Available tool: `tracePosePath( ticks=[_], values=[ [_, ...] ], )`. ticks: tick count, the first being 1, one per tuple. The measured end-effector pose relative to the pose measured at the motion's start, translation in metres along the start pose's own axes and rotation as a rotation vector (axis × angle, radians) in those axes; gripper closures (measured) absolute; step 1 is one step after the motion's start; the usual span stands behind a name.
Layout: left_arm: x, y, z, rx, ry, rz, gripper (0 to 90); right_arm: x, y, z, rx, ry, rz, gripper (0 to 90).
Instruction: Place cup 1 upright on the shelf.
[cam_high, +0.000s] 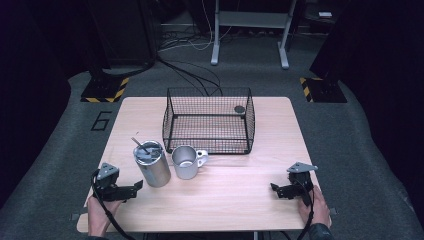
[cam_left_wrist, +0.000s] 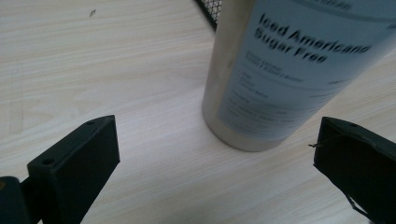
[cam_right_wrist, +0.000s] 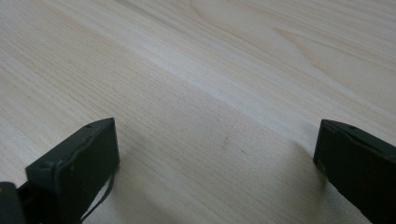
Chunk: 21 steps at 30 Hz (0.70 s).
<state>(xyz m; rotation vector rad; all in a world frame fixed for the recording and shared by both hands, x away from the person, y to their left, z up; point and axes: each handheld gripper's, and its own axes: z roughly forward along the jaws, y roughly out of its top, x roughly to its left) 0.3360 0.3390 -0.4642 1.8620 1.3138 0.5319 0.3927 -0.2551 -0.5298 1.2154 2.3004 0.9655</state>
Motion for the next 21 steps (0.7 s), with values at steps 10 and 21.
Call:
tracePosePath(
  ticks=[10, 21],
  values=[
    [-0.014, 0.021, -0.010, -0.066, -0.058, 0.000, 0.1, 0.000, 0.000, 0.000, 0.000, 0.000, 0.000, 0.0],
    [-0.024, 0.038, -0.006, -0.094, -0.072, 0.042, 0.2, 0.000, 0.000, 0.000, 0.000, 0.000, 0.001, 0.0]
  ],
)
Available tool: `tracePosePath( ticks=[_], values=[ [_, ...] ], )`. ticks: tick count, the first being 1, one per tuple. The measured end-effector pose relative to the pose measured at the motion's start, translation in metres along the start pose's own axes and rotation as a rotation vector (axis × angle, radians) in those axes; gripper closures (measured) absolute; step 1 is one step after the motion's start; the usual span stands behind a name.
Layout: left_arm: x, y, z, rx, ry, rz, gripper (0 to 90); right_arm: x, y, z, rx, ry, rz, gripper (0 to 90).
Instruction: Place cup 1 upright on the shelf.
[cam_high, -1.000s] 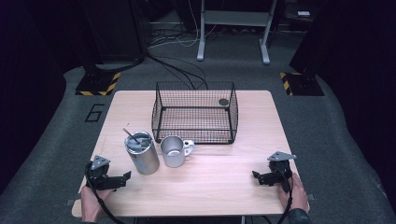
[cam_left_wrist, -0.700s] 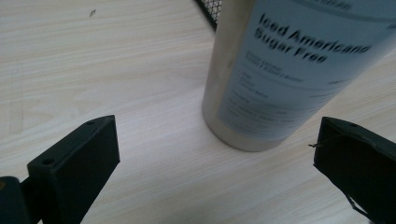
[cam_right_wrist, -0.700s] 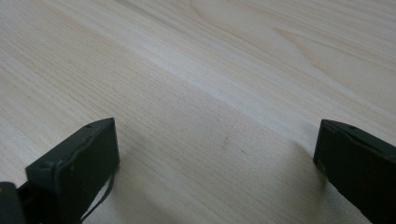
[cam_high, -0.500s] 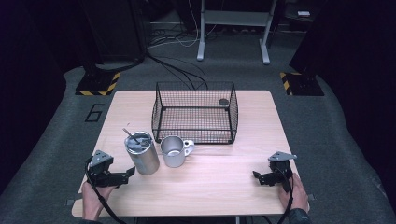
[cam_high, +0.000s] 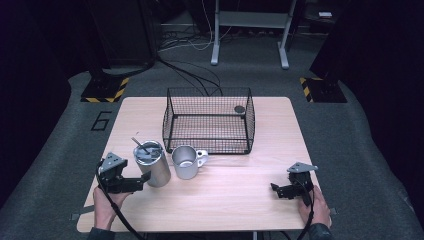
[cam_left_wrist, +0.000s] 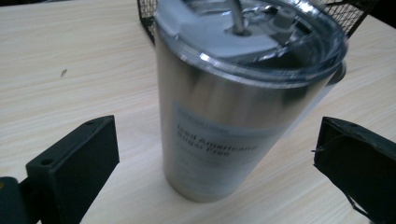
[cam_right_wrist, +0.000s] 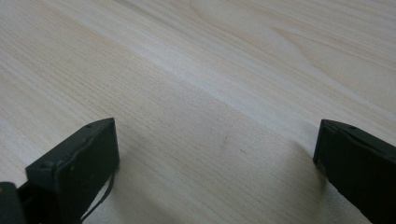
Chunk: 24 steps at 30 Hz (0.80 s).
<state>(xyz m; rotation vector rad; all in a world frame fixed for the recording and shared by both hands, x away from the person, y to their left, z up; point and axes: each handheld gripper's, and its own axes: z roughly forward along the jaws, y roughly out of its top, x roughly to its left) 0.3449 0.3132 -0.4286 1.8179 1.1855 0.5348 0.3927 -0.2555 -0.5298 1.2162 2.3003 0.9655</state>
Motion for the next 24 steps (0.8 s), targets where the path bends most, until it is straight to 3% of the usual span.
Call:
tracePosePath(
  ticks=[1, 13, 24],
  values=[
    [-0.002, 0.002, 0.002, -0.018, 0.004, 0.001, 0.1, 0.000, 0.000, 0.000, 0.000, 0.000, 0.000, 0.0],
    [-0.008, 0.013, 0.013, -0.047, 0.006, 0.005, 0.1, 0.000, 0.000, 0.000, 0.001, 0.000, 0.005, 0.0],
    [-0.010, 0.017, 0.025, -0.051, -0.001, 0.015, 0.0, 0.000, 0.000, 0.000, 0.001, 0.000, 0.005, 0.0]
  ],
)
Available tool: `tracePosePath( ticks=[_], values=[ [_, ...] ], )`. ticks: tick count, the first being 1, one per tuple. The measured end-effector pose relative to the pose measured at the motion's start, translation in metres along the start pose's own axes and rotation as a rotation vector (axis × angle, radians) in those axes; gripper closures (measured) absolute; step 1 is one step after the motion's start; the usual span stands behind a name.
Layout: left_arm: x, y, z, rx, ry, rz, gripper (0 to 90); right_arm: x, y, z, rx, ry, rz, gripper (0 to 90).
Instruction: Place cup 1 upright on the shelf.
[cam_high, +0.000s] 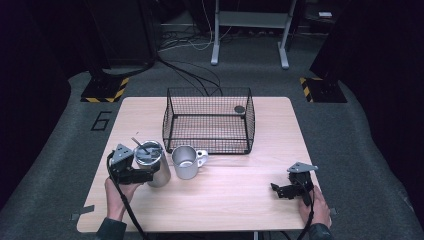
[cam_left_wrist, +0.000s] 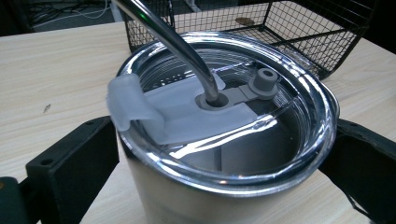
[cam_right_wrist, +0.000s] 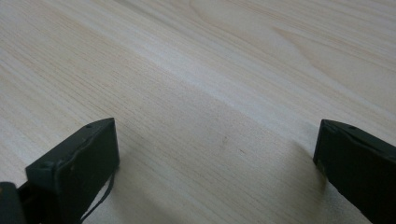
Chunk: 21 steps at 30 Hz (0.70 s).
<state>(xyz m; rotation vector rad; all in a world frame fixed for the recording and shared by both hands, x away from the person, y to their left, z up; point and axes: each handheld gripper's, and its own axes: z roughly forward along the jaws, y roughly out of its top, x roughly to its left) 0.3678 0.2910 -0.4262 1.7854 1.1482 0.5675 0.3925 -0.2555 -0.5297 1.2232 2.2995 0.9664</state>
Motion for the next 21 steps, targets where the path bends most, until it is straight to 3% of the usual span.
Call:
tracePosePath(
  ticks=[7, 9, 13, 21],
  values=[
    [-0.002, 0.002, 0.009, -0.018, 0.015, -0.004, 0.2, 0.000, 0.000, 0.000, 0.000, 0.001, -0.001, 0.0],
    [-0.002, 0.002, 0.011, -0.008, 0.018, 0.012, 0.2, 0.000, 0.000, 0.000, -0.001, 0.000, -0.004, 0.0],
    [-0.002, -0.002, 0.017, -0.032, 0.024, -0.016, 0.1, 0.000, 0.000, 0.000, 0.000, 0.000, 0.000, 0.0],
    [-0.001, -0.005, 0.019, -0.049, 0.018, -0.014, 0.8, 0.000, 0.000, 0.000, -0.001, 0.000, -0.003, 0.0]
  ],
)
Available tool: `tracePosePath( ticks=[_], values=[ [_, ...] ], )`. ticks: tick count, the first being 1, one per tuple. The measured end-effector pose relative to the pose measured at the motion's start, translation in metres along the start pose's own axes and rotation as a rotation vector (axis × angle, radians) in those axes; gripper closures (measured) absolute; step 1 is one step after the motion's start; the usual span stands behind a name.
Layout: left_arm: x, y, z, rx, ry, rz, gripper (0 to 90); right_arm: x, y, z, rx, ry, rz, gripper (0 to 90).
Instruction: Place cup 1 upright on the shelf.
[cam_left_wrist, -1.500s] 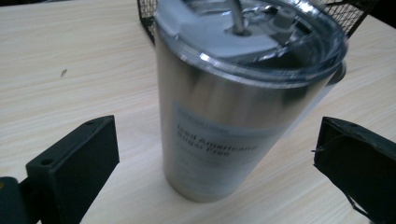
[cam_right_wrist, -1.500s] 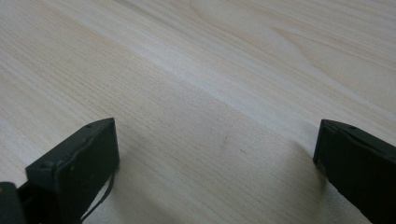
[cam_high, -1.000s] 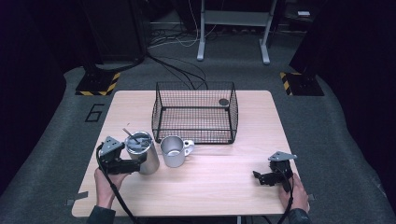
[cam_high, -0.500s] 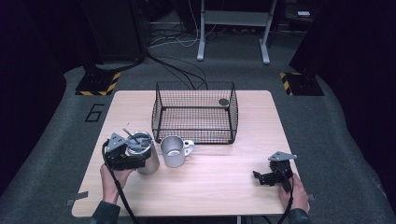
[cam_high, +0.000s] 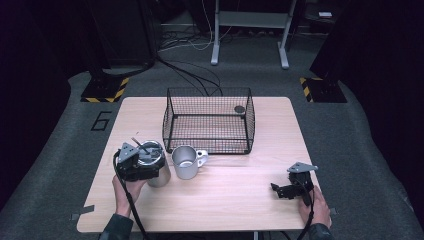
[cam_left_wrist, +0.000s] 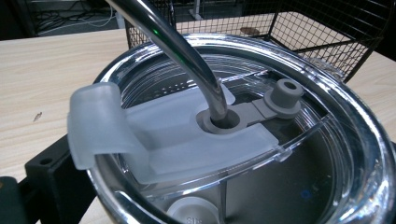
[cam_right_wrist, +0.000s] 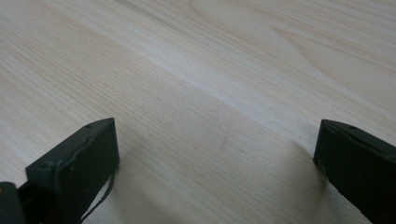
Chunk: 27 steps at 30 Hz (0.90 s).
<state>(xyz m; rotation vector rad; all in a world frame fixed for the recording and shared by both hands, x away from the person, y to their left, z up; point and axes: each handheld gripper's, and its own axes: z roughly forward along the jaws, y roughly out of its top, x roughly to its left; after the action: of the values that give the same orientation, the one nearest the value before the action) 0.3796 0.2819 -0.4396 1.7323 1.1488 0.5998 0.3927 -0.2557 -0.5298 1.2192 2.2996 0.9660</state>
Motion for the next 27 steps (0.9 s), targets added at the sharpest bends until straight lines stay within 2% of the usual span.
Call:
tracePosePath(
  ticks=[2, 4, 8, 14, 16, 18, 25, 27],
  values=[
    [-0.001, 0.000, 0.000, -0.002, 0.008, 0.004, 1.2, 0.000, 0.000, 0.000, 0.001, 0.001, 0.003, 0.0],
    [-0.003, 0.001, -0.001, -0.002, 0.022, 0.026, 2.4, 0.000, 0.000, 0.000, 0.000, 0.001, 0.001, 0.0],
    [-0.002, 0.001, -0.002, -0.008, 0.018, 0.063, 3.7, 0.000, 0.000, 0.000, 0.000, 0.001, 0.000, 0.0],
    [0.002, 0.001, -0.003, -0.010, 0.002, 0.057, 4.1, 0.000, 0.000, 0.000, 0.001, 0.001, 0.003, 0.0],
    [0.004, 0.001, -0.005, -0.003, 0.013, 0.074, 4.1, 0.000, 0.000, 0.000, 0.001, 0.000, 0.001, 0.0],
    [0.003, 0.001, -0.005, -0.017, 0.022, 0.068, 4.1, 0.000, 0.000, 0.000, 0.000, 0.001, -0.001, 0.0],
    [0.006, 0.007, -0.012, -0.027, 0.020, 0.071, 4.1, 0.000, 0.000, 0.000, 0.000, 0.001, 0.002, 0.0],
    [0.007, 0.011, -0.015, -0.021, 0.020, 0.083, 4.1, 0.000, 0.000, 0.000, 0.000, 0.000, 0.001, 0.0]
  ],
)
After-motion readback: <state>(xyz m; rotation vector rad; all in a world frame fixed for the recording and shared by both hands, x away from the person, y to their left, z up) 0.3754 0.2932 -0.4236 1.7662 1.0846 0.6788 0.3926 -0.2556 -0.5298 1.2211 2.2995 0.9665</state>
